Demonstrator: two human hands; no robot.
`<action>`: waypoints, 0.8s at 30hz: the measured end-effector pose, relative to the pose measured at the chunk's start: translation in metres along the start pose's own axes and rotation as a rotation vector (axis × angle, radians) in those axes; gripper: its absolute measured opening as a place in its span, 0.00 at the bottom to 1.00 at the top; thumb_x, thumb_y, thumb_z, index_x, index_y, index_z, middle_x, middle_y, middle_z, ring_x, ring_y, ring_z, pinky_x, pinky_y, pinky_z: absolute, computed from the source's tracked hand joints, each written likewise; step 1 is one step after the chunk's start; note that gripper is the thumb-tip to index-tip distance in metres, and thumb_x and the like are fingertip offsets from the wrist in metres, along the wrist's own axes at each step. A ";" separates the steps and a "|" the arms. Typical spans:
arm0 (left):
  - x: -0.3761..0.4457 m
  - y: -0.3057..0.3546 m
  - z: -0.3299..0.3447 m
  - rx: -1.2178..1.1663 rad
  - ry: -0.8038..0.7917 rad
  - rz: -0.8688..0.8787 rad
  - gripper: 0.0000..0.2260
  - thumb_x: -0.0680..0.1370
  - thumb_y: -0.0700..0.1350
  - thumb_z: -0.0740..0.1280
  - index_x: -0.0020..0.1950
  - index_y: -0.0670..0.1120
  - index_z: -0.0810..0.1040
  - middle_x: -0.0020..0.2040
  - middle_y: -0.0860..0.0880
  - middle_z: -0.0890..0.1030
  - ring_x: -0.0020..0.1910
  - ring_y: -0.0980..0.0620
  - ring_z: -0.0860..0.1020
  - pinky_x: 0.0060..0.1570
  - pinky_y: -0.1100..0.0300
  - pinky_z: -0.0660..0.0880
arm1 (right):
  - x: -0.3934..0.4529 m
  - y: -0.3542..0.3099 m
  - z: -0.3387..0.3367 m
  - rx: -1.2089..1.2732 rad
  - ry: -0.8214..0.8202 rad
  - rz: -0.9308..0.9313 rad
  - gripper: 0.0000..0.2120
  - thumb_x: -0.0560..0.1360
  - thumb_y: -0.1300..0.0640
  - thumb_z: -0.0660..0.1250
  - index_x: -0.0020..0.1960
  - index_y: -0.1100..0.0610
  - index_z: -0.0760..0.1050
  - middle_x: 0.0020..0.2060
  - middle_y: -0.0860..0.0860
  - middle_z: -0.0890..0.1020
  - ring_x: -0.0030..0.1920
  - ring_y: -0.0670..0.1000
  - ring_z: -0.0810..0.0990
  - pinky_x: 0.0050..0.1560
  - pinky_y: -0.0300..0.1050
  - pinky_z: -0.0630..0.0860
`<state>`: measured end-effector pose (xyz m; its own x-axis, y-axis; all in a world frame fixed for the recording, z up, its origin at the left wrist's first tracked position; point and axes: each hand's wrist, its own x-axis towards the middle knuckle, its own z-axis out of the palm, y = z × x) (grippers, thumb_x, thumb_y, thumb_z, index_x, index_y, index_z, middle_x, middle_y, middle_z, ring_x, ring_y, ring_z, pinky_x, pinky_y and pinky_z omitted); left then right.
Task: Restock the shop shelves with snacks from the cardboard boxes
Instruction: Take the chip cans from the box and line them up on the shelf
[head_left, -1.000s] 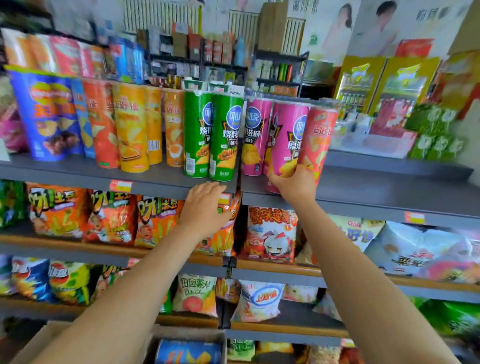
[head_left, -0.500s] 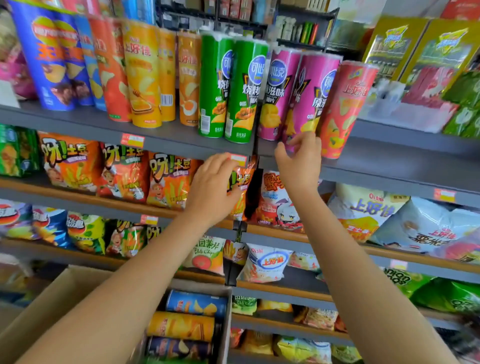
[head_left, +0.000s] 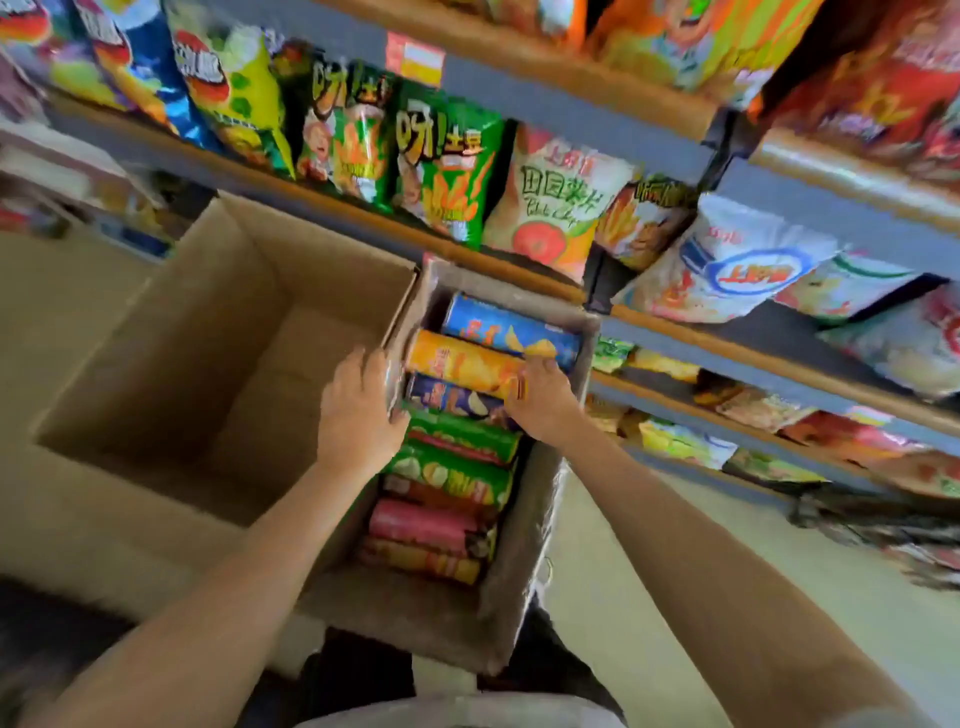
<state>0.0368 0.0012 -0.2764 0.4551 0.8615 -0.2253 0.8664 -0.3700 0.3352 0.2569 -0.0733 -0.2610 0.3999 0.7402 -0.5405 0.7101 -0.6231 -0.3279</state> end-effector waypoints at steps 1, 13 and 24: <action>-0.005 -0.012 0.014 -0.006 -0.060 -0.020 0.39 0.71 0.46 0.74 0.78 0.40 0.61 0.74 0.35 0.67 0.71 0.35 0.67 0.66 0.43 0.68 | 0.008 0.001 0.014 -0.068 -0.006 0.056 0.24 0.77 0.50 0.68 0.67 0.59 0.67 0.65 0.58 0.71 0.67 0.60 0.70 0.65 0.58 0.72; -0.021 -0.034 0.040 -0.090 0.144 0.046 0.32 0.72 0.48 0.72 0.74 0.44 0.68 0.69 0.39 0.70 0.68 0.41 0.69 0.66 0.46 0.69 | 0.051 -0.012 0.049 -0.241 -0.005 0.078 0.36 0.70 0.41 0.73 0.68 0.55 0.62 0.67 0.57 0.69 0.66 0.62 0.71 0.54 0.56 0.73; 0.004 0.039 0.021 -1.633 -0.269 -0.658 0.13 0.75 0.45 0.74 0.58 0.51 0.78 0.50 0.47 0.85 0.49 0.46 0.84 0.47 0.53 0.81 | -0.010 -0.028 0.017 0.516 0.072 -0.087 0.08 0.82 0.49 0.62 0.47 0.48 0.78 0.42 0.47 0.80 0.43 0.43 0.78 0.46 0.43 0.72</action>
<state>0.0766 -0.0169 -0.2837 0.3139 0.5733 -0.7568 -0.0864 0.8110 0.5786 0.2235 -0.0672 -0.2597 0.4043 0.7989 -0.4453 0.3719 -0.5883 -0.7180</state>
